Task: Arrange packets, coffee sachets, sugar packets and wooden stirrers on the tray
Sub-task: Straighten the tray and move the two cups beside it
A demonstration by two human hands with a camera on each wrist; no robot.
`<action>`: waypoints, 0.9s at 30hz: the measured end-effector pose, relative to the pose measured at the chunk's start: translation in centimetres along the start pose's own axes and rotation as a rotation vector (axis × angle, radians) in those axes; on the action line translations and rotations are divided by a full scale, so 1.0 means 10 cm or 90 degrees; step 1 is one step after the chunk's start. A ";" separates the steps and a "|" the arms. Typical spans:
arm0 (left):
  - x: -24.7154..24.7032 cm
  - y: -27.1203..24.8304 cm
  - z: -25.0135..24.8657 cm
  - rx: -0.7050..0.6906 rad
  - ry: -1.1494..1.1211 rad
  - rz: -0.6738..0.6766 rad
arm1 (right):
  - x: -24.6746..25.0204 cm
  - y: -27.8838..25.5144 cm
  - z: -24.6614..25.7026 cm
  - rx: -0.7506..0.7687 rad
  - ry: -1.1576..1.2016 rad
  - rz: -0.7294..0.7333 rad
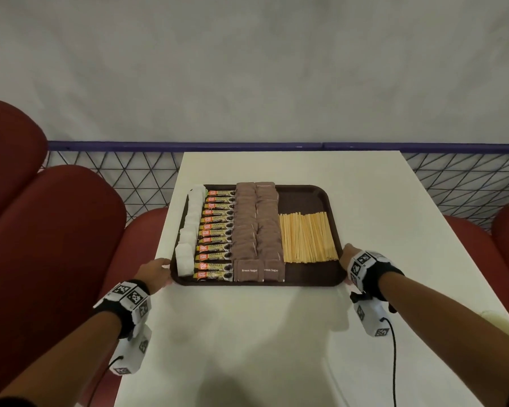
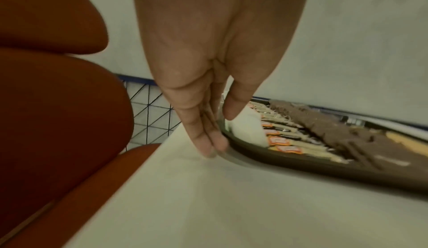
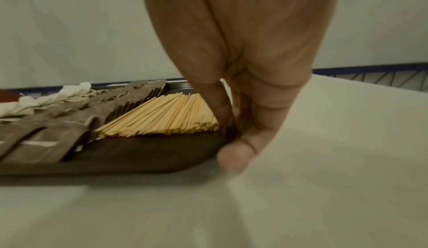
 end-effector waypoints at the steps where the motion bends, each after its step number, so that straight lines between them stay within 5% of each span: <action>1: 0.02 0.02 -0.04 -0.004 0.005 -0.006 | 0.01 0.10 0.06 0.012 0.032 -0.017; 6: 0.05 0.11 -0.33 -0.052 -0.025 -0.035 | 0.13 0.34 0.33 0.003 0.171 -0.083; 27: 0.25 0.79 -0.69 -0.002 0.031 -0.042 | 0.32 0.85 0.75 0.066 0.114 -0.094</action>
Point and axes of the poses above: each hand's wrist, its own y-axis towards the middle knuckle, its own x-axis out of the back of the hand, z = x × y, the point moved 6 cm from there along y, towards the middle knuckle, and after that the axes turned 6 degrees about z, right-handed, at the moved point
